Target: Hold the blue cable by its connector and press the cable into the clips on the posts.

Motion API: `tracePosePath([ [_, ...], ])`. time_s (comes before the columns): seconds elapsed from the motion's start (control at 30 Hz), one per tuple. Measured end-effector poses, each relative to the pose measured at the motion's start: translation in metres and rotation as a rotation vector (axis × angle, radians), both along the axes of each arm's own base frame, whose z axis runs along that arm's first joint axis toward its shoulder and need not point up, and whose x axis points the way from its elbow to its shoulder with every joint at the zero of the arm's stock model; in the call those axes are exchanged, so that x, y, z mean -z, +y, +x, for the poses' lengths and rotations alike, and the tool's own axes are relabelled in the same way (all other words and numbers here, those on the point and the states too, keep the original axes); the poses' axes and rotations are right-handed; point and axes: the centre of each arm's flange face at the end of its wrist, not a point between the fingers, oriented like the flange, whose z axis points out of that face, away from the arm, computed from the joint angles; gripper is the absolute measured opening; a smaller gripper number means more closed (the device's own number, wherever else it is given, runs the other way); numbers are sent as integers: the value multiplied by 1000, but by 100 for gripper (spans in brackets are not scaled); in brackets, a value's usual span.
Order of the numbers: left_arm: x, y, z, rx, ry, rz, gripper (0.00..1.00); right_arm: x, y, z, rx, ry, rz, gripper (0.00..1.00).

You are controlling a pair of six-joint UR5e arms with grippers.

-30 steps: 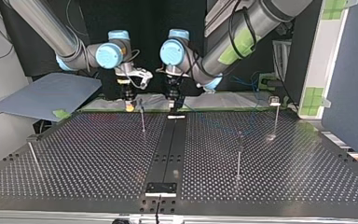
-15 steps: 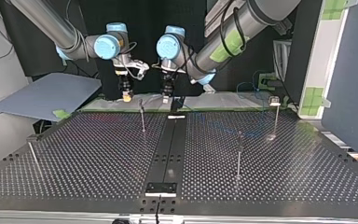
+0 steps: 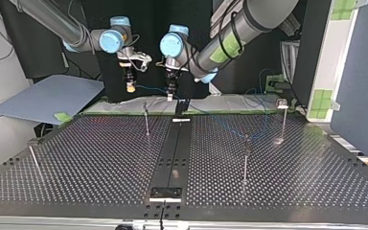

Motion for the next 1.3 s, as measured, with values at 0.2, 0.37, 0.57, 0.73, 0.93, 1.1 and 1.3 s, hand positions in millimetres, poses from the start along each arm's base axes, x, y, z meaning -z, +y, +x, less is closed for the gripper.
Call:
tracePosePath([
  [0.2,21,1,-6,-14,24,26,1,0,-11,-6,-18,-53,-16,0],
  [0.37,42,0,-15,-15,50,52,1,0,-18,-12,-34,-75,-18,0],
  [0.57,48,-4,-23,-17,56,60,1,0,-24,-18,-60,-87,-15,0],
  [0.73,48,-6,-27,-20,56,60,1,0,-29,-24,-69,-93,-12,0],
  [0.93,46,-11,-26,-10,51,47,1,0,-34,-30,-70,-100,-13,0],
  [1.1,41,-22,-21,-1,44,20,1,-1,-41,-36,-65,-109,-21,0],
  [1.3,45,-37,-12,10,58,18,1,-5,-51,-40,-72,-129,-26,0],
])
